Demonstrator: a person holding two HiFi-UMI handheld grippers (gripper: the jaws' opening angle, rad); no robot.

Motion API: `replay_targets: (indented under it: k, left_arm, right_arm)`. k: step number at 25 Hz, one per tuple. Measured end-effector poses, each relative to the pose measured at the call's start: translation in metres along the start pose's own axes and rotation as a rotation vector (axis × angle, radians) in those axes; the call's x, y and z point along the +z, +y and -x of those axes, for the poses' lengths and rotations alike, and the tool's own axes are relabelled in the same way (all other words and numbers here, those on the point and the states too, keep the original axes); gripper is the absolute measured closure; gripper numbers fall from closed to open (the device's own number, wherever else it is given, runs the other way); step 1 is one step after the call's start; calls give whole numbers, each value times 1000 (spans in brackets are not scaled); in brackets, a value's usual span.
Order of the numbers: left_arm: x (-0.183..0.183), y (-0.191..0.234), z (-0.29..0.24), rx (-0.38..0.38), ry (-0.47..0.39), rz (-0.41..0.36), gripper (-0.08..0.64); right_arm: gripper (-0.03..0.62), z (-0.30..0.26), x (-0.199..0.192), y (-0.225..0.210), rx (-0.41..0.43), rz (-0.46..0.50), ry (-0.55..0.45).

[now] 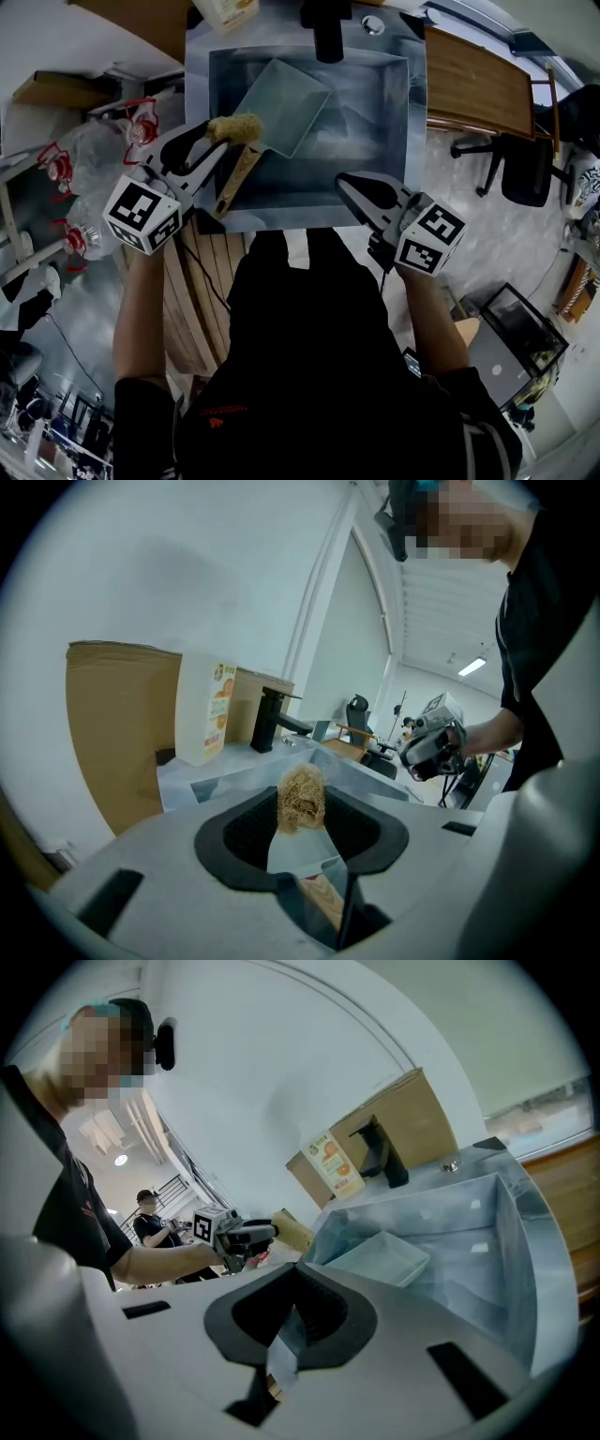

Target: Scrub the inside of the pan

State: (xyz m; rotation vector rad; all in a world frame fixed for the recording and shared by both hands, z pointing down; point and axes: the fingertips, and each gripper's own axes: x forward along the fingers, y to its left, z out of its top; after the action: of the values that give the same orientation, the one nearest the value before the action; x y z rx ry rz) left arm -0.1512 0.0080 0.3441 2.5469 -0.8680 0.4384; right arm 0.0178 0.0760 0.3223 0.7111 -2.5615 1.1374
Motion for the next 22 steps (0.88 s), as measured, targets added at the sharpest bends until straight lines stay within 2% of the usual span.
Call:
replay_targets:
  k: [8,15,22]
  left_arm:
    - [-25,22,-49,39,169,-66,399]
    - [-51,32,-72,39,333,-172,399]
    - [-69,36,-84,32,422,-200,399]
  right_arm:
    - [588,-4,-6,-42,42,-51,41]
    - [588,-11,-12,-68,59,-80,67]
    - [588,-11,-21,-81,59,-103,75]
